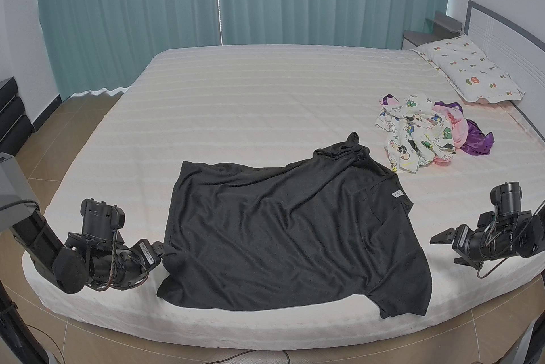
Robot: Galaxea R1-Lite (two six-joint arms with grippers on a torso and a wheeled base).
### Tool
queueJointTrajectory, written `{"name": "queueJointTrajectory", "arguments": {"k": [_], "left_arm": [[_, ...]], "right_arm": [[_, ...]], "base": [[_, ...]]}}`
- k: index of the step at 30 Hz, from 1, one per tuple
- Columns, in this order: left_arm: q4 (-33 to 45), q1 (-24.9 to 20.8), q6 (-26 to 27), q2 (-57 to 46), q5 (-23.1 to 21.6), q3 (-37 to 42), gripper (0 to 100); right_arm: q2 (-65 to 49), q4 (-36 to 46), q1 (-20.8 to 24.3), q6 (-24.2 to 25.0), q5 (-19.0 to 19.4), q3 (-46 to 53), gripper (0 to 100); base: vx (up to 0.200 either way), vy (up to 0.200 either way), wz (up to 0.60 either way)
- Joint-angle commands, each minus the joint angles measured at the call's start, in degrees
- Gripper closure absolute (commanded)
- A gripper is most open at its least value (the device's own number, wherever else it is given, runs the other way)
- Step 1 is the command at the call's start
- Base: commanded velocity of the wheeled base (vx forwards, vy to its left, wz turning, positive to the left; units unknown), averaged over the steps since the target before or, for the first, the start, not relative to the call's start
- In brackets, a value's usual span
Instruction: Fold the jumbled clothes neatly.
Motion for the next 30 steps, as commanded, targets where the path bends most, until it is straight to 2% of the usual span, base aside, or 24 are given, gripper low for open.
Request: {"name": "queueJointTrajectory", "arguments": {"k": [1, 10, 15, 21, 30], "left_arm": [[-0.01, 3.18, -1.22, 0.15, -4.09, -1.05, 0], [0.16, 6.87, -1.39, 0.94, -11.29, -1.31, 0], [0.08, 8.19, -1.39, 1.12, -15.34, -1.31, 0], [-0.54, 9.33, -1.30, 1.12, -16.92, -1.31, 0], [-0.28, 8.81, -0.78, 1.12, -16.83, -0.35, 0]], "right_arm": [[4.97, -0.63, -0.21, -0.06, 0.13, -2.41, 0], [12.61, -13.11, -0.13, -1.46, 0.74, -1.71, 0], [14.72, -14.52, 0.05, -5.07, 5.05, -1.71, 0], [15.51, -14.87, 0.14, -6.91, 5.84, -2.06, 0], [12.35, -16.01, -0.39, -3.49, 6.72, 3.04, 0]], "base": [[0.000, 0.000, 0.00], [0.000, 0.000, 0.00], [0.000, 0.000, 0.00], [0.000, 0.000, 0.00], [0.000, 0.000, 0.00]]}}
